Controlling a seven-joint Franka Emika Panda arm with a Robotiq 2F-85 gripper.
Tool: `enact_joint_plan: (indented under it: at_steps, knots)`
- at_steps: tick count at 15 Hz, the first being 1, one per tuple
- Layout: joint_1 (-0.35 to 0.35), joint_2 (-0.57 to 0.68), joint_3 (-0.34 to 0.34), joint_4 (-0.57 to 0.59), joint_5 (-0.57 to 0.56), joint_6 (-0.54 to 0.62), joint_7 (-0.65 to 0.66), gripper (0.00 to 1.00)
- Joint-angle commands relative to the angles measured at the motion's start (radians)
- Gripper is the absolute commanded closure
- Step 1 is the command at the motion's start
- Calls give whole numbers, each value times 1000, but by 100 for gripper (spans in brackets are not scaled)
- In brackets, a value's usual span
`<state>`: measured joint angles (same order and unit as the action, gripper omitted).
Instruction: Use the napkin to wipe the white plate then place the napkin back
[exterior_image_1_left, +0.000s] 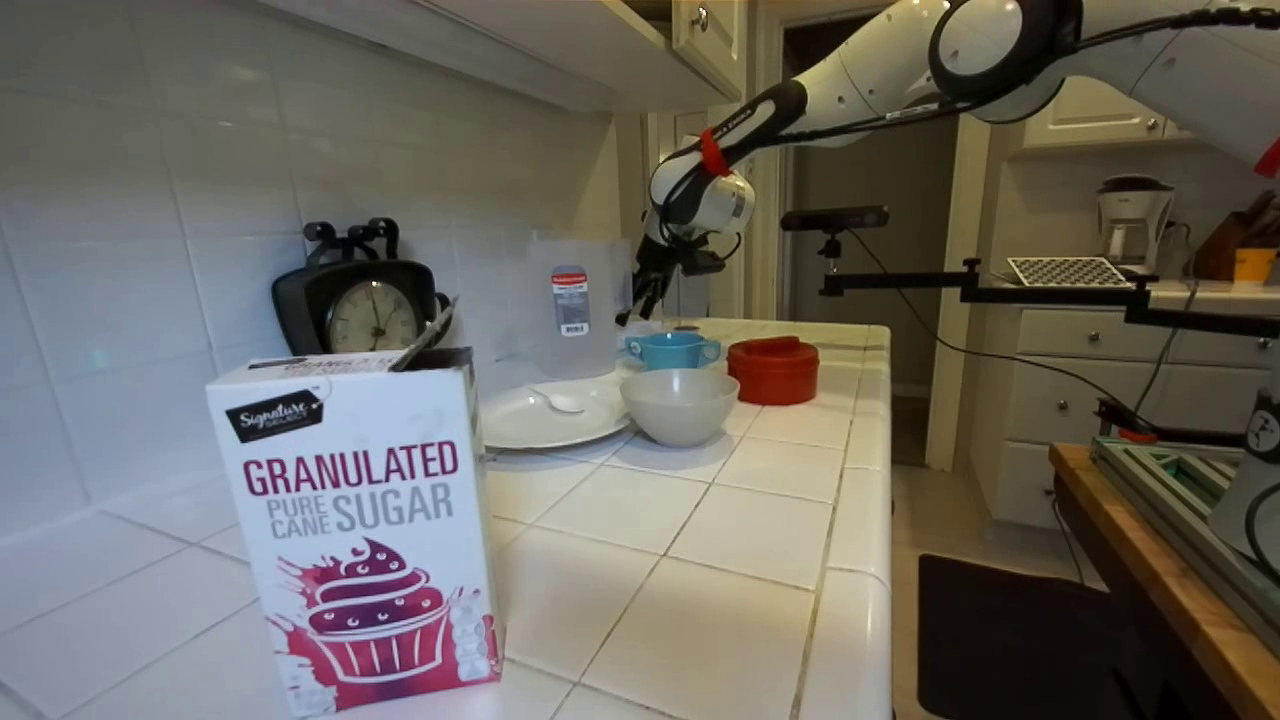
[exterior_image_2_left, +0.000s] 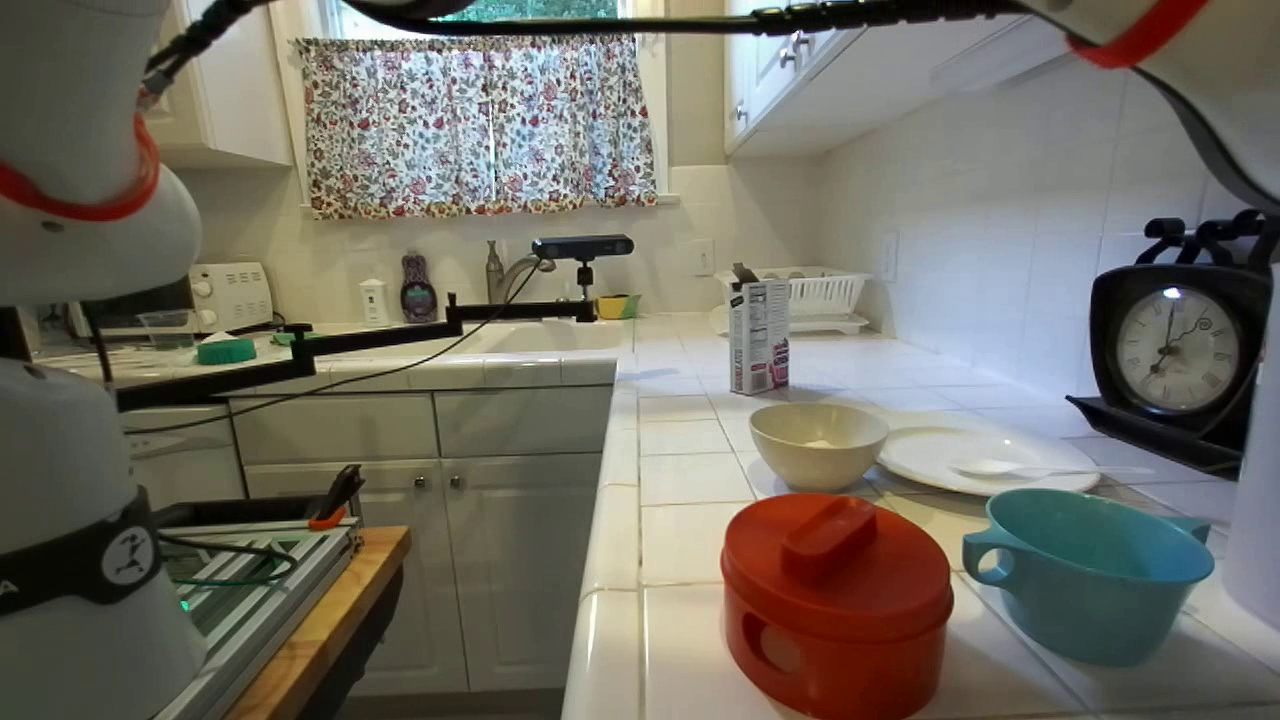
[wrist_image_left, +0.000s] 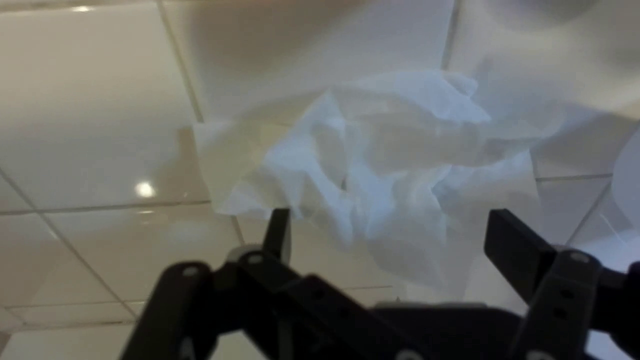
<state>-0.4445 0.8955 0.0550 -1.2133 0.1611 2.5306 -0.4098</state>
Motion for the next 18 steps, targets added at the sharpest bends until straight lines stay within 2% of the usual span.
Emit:
enact_joint_plan:
  at_steps: [1, 2, 5, 6, 14, 15, 18]
  knots:
    - [-11, 77, 18, 114, -9, -40, -52, 0]
    - [-12, 87, 19, 124, -11, -41, -57, 2]
    - [-12, 111, 18, 150, -21, -42, -64, 18]
    - [-12, 117, 19, 158, -23, -41, -66, 35]
    - [-19, 118, 26, 186, -29, -43, -79, 96]
    - [-21, 115, 28, 185, -26, -46, -80, 100]
    - [-26, 93, 27, 163, -21, -38, -74, 100]
